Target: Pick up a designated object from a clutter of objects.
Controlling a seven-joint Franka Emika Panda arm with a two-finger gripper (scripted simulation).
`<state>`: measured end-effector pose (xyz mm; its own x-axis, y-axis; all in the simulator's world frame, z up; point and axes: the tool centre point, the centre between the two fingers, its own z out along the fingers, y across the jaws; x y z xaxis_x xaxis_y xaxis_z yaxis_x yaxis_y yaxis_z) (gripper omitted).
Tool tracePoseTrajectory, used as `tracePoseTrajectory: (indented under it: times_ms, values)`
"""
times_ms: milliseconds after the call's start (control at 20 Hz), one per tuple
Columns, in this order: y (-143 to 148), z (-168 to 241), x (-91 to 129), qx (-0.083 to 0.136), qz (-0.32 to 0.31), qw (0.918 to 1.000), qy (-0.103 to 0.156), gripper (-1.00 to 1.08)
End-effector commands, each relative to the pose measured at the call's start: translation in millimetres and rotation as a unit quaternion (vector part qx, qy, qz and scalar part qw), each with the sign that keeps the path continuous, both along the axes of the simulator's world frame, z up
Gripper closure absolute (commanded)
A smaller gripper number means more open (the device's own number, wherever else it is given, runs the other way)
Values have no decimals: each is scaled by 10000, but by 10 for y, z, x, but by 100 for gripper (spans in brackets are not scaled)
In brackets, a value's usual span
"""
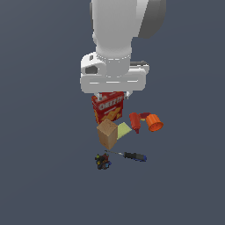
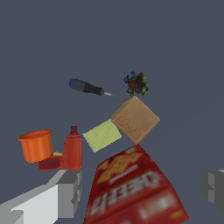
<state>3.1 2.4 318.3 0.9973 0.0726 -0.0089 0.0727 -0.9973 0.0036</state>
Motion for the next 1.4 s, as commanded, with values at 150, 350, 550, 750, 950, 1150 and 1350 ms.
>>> tracePoseTrajectory:
  times_ms: [150, 350, 550, 750, 950, 1150, 1350]
  values:
    - [21, -115, 90, -25, 345, 9994, 5, -92]
    - [46, -248, 190, -48, 740, 9972, 9, -92]
    - [83, -428, 313, -73, 1254, 9921, 16, -92]
    - [129, -645, 446, -92, 1844, 9828, 24, -92]
    - [181, -872, 568, -100, 2430, 9700, 33, -92]
    - [236, -1107, 679, -100, 3007, 9536, 39, -92]
    - [296, -1350, 778, -90, 3574, 9339, 42, -92]
